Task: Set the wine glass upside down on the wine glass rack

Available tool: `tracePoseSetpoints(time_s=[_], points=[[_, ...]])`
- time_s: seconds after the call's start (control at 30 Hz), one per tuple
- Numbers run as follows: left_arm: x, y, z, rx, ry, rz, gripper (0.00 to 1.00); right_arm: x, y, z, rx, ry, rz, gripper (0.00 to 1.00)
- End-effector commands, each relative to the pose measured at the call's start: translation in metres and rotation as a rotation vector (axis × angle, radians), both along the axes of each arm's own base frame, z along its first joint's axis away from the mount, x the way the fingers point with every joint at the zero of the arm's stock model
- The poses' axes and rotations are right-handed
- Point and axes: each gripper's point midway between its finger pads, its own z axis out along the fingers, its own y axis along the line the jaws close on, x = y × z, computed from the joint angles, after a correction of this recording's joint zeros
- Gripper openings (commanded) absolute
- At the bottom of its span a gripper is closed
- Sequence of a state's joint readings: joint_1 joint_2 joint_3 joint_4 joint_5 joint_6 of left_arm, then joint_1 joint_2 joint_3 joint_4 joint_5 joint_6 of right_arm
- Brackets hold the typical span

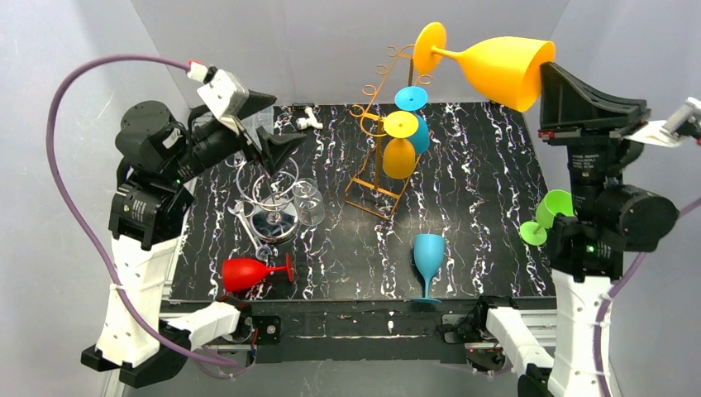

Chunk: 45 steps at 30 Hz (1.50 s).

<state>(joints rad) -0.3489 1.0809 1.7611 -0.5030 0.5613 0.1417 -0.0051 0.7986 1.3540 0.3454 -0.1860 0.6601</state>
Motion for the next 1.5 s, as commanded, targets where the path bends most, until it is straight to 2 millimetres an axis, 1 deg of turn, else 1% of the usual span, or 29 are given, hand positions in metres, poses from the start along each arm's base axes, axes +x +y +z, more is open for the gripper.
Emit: tracePoseSetpoints(time_s=[0.0,0.07,0.13,0.17,0.23,0.3,0.37,0.43,0.47,0.5,0.57,0.67,0.7,0.73,0.8,0.87,0.93,1.03,1.07,1.1,1.2,1.27,1.3,1.37,1.4,1.43,1.47], points=[[-0.011,-0.010,0.047,-0.113,-0.012,-0.067,0.86,-0.012,0.031,0.009,-0.004,-0.047,0.230,0.01],[-0.008,-0.015,0.065,-0.177,0.012,-0.084,0.81,-0.011,0.034,0.010,-0.011,-0.056,0.244,0.01],[-0.008,-0.019,0.081,-0.219,0.027,-0.109,0.82,-0.003,0.039,0.010,-0.012,-0.053,0.275,0.01],[-0.010,-0.023,0.085,-0.223,0.044,-0.135,0.84,0.000,0.041,0.010,-0.012,-0.053,0.292,0.01],[-0.006,-0.031,0.082,-0.211,0.101,-0.176,0.88,0.006,0.045,0.011,-0.010,-0.057,0.323,0.01],[0.008,-0.036,0.074,-0.212,0.168,-0.163,0.89,0.015,0.049,0.014,-0.018,-0.054,0.342,0.01],[0.028,-0.041,0.061,-0.218,0.245,-0.138,0.92,0.024,0.052,0.014,-0.023,-0.044,0.357,0.01],[0.037,-0.047,0.053,-0.230,0.297,-0.143,0.97,0.032,0.058,0.017,-0.031,-0.042,0.370,0.01],[0.042,-0.049,0.052,-0.241,0.314,-0.137,0.98,0.039,0.062,0.015,-0.037,-0.032,0.376,0.01],[0.046,-0.050,0.053,-0.254,0.317,-0.132,0.98,0.043,0.068,0.017,-0.045,-0.029,0.384,0.01],[0.052,-0.050,0.055,-0.271,0.315,-0.122,0.98,0.053,0.092,0.014,-0.075,-0.007,0.399,0.01],[0.056,-0.047,0.057,-0.284,0.308,-0.088,0.98,0.060,0.147,0.003,-0.164,0.032,0.398,0.01],[0.057,-0.044,0.059,-0.294,0.299,-0.072,0.98,0.060,0.160,0.001,-0.188,0.038,0.387,0.01],[0.056,-0.040,0.062,-0.306,0.295,-0.059,0.98,0.061,0.167,0.000,-0.202,0.039,0.375,0.01],[0.055,-0.032,0.066,-0.334,0.297,-0.040,0.98,0.061,0.173,0.001,-0.216,0.032,0.362,0.01],[0.053,-0.026,0.067,-0.350,0.308,-0.040,0.92,0.060,0.181,0.002,-0.236,0.031,0.364,0.01],[0.052,-0.022,0.061,-0.348,0.321,-0.046,0.80,0.057,0.189,0.002,-0.246,0.023,0.365,0.01],[0.052,-0.017,0.048,-0.340,0.344,-0.029,0.58,0.051,0.199,-0.002,-0.279,0.022,0.339,0.01],[0.053,-0.014,0.046,-0.340,0.348,-0.019,0.53,0.050,0.201,-0.003,-0.293,0.022,0.324,0.01],[0.054,-0.012,0.045,-0.344,0.351,-0.006,0.50,0.048,0.201,-0.004,-0.303,0.022,0.308,0.01],[0.056,-0.006,0.043,-0.361,0.359,0.015,0.47,0.044,0.202,-0.004,-0.318,0.011,0.275,0.01],[0.056,-0.007,0.040,-0.361,0.379,0.013,0.40,0.039,0.206,-0.004,-0.324,0.002,0.266,0.01],[0.056,-0.008,0.037,-0.358,0.389,0.011,0.34,0.038,0.207,-0.004,-0.331,-0.003,0.256,0.01],[0.056,-0.007,0.035,-0.351,0.390,0.018,0.17,0.032,0.212,-0.005,-0.337,-0.005,0.259,0.01],[0.057,-0.006,0.036,-0.347,0.382,0.026,0.07,0.032,0.213,-0.006,-0.354,-0.015,0.246,0.01],[0.057,-0.004,0.037,-0.343,0.369,0.033,0.00,0.031,0.215,-0.007,-0.360,-0.017,0.248,0.01],[0.059,-0.003,0.038,-0.342,0.361,0.040,0.00,0.030,0.218,-0.009,-0.365,-0.016,0.255,0.01]])
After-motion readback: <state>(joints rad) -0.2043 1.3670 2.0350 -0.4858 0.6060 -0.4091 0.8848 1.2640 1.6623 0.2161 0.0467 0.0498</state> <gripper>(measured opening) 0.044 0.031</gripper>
